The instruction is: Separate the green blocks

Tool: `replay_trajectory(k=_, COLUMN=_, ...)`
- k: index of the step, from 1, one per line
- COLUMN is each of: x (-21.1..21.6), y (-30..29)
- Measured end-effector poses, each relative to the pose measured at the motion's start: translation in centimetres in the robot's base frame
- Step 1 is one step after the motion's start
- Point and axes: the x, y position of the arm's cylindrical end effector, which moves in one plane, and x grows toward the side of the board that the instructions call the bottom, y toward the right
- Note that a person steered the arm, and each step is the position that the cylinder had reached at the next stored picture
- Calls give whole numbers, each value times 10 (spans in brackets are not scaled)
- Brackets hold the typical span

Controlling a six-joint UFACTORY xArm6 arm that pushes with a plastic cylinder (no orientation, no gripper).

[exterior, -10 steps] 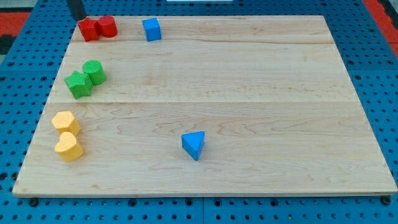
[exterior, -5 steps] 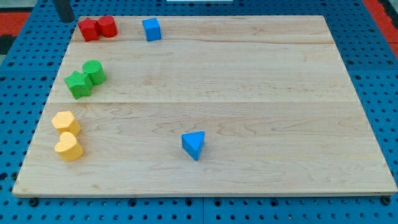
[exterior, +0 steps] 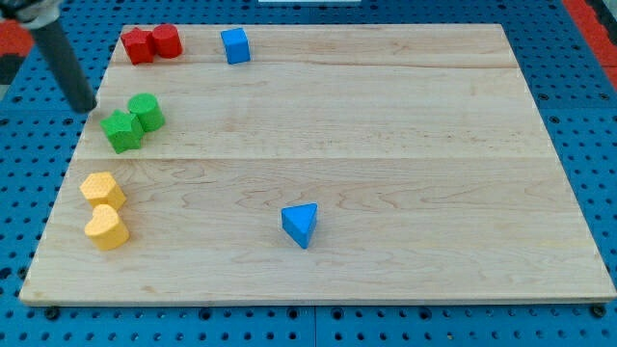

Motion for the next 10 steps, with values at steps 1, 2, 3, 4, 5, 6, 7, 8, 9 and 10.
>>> replay_trajectory(k=1, x=22, y=16)
replay_trajectory(k=2, x=42, y=52)
replay_trajectory(k=3, x=39, y=95)
replay_trajectory(k=4, x=10, y=145)
replay_trajectory(k=5, x=-12, y=191)
replay_trajectory(k=6, x=-49, y=236)
replay_trajectory(k=7, x=-75, y=258)
replay_trajectory(k=8, x=-97, y=257)
replay_trajectory(k=9, x=-97, y=220)
replay_trajectory(k=10, x=-106, y=234)
